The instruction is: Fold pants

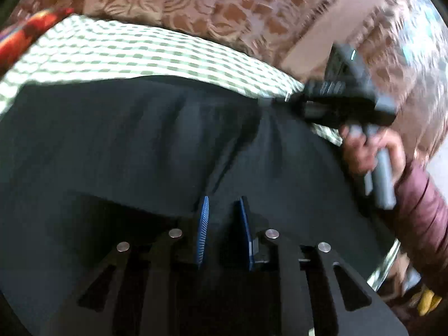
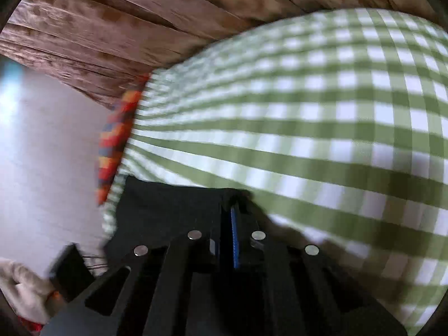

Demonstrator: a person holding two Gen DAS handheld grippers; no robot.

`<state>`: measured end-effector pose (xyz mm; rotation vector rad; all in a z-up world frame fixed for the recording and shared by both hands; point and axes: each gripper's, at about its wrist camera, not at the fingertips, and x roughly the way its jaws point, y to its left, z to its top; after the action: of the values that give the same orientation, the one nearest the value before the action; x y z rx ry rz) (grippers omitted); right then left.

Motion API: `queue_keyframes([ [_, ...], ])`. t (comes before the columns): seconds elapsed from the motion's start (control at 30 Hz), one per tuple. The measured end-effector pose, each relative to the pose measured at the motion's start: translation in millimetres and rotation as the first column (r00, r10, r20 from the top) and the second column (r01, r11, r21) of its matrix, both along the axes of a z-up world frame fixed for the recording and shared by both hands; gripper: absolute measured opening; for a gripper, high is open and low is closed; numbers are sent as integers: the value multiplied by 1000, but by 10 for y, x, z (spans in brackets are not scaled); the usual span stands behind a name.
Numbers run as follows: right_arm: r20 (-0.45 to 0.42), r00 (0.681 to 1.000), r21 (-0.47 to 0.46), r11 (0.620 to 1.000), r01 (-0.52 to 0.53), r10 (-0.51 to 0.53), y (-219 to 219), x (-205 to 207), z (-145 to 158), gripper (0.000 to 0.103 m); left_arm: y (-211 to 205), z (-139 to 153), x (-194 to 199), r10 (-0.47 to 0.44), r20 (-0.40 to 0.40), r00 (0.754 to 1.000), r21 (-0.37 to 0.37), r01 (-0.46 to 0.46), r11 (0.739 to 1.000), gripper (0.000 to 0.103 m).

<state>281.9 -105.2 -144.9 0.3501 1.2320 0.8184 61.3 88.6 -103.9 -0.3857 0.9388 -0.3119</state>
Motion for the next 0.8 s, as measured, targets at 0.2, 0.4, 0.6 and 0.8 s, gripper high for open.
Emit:
queue_keyframes([
  [0.2, 6, 1000, 101, 995, 12, -12, -141, -88, 151, 31, 113, 152, 27, 14, -25, 1000, -76, -16, 997, 40],
  [0.4, 90, 995, 79, 996, 28, -35, -504, -424, 459, 24, 154, 392, 199, 59, 30, 998, -4, -59, 998, 42],
  [0.6, 233, 971, -188, 982, -6, 51, -576, -941, 441, 18, 107, 390, 459, 77, 25, 997, 81, -78, 994, 42],
  [0.8, 308, 948, -264, 950, 165, -79, -648, -822, 99, 0, 264, 83, 613, 129, -41, 991, 143, -122, 982, 42],
])
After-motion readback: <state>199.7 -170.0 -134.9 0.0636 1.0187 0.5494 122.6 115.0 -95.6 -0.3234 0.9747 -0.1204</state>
